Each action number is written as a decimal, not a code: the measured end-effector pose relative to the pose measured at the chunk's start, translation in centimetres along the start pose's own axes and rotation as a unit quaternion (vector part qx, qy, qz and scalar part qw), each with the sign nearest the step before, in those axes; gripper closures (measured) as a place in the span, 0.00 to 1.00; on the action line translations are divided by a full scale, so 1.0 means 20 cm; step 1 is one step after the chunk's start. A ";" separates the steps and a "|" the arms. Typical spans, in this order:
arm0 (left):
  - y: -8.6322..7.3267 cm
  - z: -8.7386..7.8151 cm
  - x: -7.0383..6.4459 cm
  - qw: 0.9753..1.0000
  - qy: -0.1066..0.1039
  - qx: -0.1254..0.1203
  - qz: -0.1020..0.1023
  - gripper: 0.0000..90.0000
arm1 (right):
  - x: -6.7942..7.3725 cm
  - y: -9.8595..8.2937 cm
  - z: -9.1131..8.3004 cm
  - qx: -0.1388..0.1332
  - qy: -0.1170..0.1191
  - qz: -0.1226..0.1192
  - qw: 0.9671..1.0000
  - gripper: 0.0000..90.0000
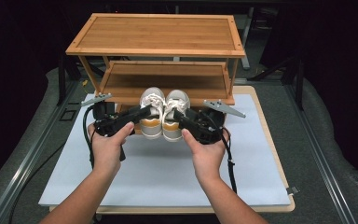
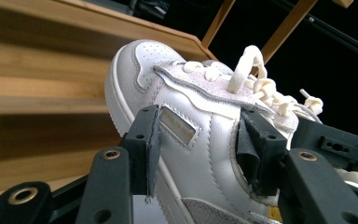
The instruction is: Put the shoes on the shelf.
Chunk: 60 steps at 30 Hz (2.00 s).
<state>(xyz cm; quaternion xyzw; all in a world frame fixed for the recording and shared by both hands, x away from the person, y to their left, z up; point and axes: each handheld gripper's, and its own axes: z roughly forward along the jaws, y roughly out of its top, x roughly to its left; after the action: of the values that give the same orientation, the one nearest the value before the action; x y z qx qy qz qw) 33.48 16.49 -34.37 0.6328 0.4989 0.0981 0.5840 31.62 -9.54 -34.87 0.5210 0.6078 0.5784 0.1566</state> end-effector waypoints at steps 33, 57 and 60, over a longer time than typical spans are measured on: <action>0.19 0.22 0.14 1.000 -0.007 0.019 -0.018 0.59 | -0.12 0.18 0.21 0.018 -0.007 0.018 1.000 0.59; 0.25 0.37 0.27 0.999 0.006 0.042 -0.014 0.59 | -0.21 0.19 0.40 0.028 -0.018 0.021 0.999 0.59; 0.25 0.39 0.28 0.999 0.005 0.048 -0.017 0.59 | -0.22 0.20 0.42 0.028 -0.021 0.024 0.999 0.59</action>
<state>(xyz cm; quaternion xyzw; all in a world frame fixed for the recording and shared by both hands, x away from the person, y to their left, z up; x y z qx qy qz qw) 44.34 16.54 -35.15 0.6513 0.5167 0.0675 0.5516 41.80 -9.51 -35.66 0.5516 0.6075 0.5538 0.1413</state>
